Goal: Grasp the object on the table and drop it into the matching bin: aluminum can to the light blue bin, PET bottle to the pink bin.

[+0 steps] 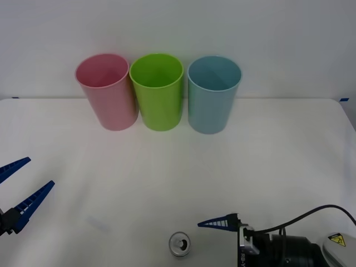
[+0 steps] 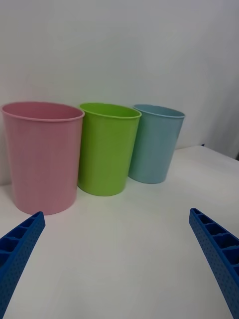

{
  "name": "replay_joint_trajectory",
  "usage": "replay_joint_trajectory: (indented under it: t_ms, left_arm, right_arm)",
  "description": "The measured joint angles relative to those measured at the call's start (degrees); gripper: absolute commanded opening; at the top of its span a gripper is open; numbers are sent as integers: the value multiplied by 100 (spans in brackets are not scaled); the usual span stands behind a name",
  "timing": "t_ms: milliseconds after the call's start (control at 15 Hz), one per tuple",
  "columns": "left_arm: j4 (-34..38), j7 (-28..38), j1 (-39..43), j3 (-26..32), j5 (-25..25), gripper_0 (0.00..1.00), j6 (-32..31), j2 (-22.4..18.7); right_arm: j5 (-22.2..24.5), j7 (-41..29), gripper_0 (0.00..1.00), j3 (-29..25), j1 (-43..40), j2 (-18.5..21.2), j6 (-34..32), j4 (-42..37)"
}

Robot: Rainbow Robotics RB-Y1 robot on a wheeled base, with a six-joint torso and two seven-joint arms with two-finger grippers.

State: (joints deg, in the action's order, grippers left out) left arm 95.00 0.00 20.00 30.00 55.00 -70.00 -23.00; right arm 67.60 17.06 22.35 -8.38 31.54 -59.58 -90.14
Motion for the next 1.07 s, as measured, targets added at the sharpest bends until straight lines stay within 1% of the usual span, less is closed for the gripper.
replay_joint_trajectory:
  t_ms: [267, 733, 1067]
  left_arm:
    - [0, 0, 0, 0, 0, 100, 0, 0]
    - [0, 0, 0, 0, 0, 100, 0, 0]
    - [0, 0, 0, 0, 0, 100, 0, 0]
  right_arm:
    - [206, 259, 100, 61, 47, -242, 103, 5]
    - [209, 550, 100, 568, 225, -268, 708, 5]
    - [210, 645, 100, 808, 317, -306, 1023, 8]
